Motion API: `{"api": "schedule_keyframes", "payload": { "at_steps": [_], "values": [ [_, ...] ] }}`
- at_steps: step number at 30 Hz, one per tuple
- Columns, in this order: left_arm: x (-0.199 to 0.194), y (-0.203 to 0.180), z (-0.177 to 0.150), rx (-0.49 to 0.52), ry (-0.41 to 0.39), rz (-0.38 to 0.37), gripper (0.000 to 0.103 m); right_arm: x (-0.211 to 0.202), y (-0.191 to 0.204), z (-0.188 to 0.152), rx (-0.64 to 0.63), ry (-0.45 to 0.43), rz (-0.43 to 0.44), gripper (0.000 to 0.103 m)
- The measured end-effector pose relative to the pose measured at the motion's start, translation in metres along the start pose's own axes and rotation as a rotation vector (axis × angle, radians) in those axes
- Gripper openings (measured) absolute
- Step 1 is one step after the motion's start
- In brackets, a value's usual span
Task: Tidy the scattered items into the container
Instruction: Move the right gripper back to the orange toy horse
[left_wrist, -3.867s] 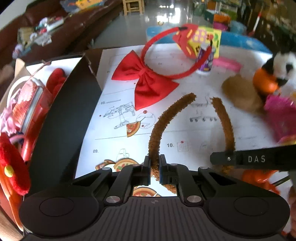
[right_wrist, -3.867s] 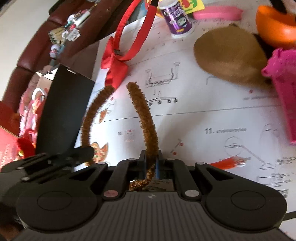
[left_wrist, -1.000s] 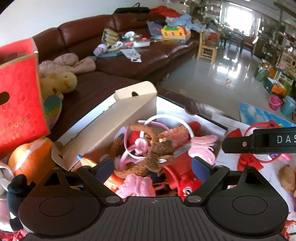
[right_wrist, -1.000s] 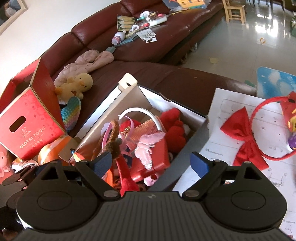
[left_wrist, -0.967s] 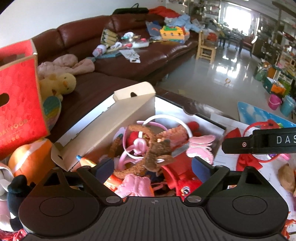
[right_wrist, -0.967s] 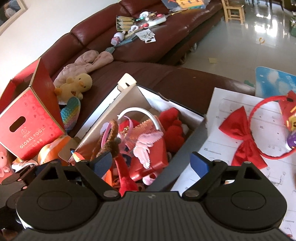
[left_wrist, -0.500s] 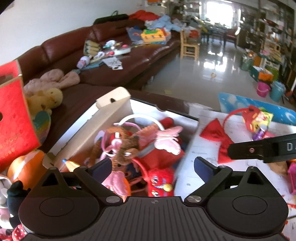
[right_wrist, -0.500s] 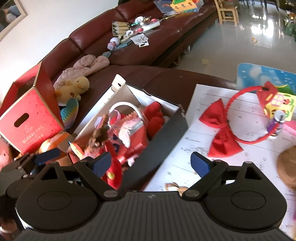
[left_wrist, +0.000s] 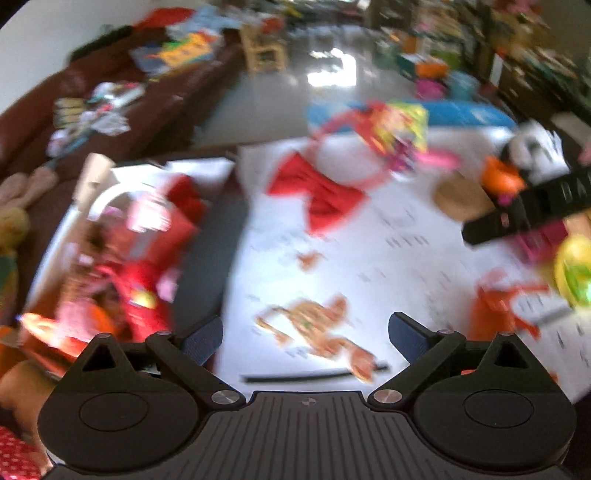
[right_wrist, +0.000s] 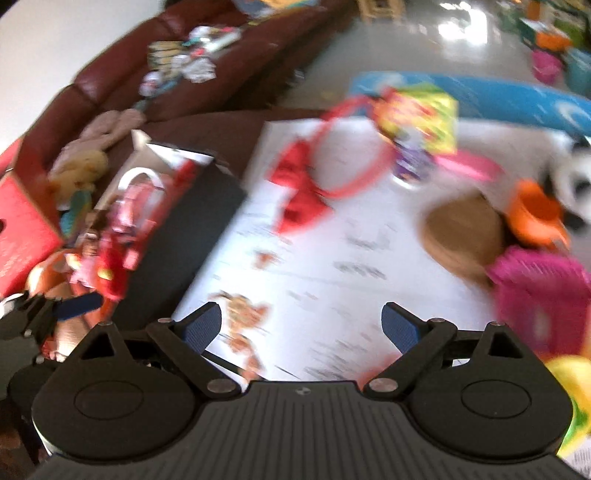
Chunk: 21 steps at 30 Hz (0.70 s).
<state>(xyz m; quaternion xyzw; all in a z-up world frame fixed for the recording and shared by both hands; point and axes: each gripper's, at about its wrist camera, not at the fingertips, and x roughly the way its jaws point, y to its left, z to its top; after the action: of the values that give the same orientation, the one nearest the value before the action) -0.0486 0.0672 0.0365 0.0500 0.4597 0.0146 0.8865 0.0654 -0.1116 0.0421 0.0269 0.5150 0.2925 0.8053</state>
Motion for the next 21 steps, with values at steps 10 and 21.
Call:
{"api": "schedule_keyframes", "payload": {
  "at_steps": [10, 21],
  "values": [
    [0.022, -0.055, -0.033, 0.208, 0.110, -0.170, 0.102, -0.012, -0.056, -0.037, 0.048, 0.023, -0.082, 0.087],
    [0.058, -0.084, -0.041, 0.323, 0.191, -0.123, 0.101, 0.008, -0.077, -0.050, 0.128, 0.070, -0.039, 0.053]
  ]
}}
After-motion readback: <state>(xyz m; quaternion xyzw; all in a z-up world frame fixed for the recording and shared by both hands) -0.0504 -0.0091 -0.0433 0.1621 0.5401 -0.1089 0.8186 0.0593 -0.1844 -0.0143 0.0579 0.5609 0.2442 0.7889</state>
